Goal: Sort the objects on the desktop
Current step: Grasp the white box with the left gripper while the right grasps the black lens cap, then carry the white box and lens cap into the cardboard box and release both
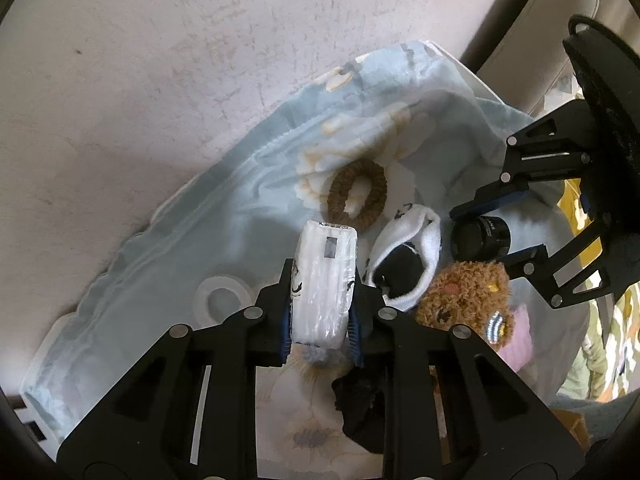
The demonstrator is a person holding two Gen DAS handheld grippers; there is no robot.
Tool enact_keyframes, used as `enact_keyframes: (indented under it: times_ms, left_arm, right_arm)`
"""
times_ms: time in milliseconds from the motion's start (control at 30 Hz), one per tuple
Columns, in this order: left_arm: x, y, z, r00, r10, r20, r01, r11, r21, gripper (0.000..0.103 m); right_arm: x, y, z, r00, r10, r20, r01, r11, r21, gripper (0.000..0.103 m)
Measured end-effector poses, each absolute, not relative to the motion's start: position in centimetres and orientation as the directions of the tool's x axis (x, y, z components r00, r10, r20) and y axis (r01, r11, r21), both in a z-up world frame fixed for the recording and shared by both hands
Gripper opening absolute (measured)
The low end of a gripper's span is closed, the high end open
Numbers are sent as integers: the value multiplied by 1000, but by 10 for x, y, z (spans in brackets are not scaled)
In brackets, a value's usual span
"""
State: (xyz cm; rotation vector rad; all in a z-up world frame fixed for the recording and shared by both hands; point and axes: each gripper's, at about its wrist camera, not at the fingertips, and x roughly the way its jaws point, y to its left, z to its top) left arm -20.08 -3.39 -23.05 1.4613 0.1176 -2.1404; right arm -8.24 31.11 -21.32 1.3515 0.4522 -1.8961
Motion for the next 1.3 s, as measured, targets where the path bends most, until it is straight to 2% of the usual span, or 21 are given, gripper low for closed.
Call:
enact_keyframes:
  times_ms: [233,600,833,967,1300]
  left_arm:
    - [-188,-17,-193,-265,-424,-866,508,-825,249,19]
    - [-155,51,-106,-307,-497,-811,504,-808,304,19]
    - [-120,91,-95,-288,-529,-798,501,-793,345,19]
    - [-98,102,-104,-252,-559,-790,545,-756,362,19]
    - [-39,137,-127,-210,-531,-821,650,-703,288,19]
  right_arm:
    - [-70,317,-181,-197,-366,-910,703,-699,129,32]
    - [-58,307,-84,-228,-372,-900,675,-726,130,32]
    - [-25,281,-68,-212,-385,-898,722,-681,121,32]
    - [-6,258,-56,-162,-445,-881,746,-639,186,32]
    - [42,200,-69,-63,-466,-883,813,-537,226,32]
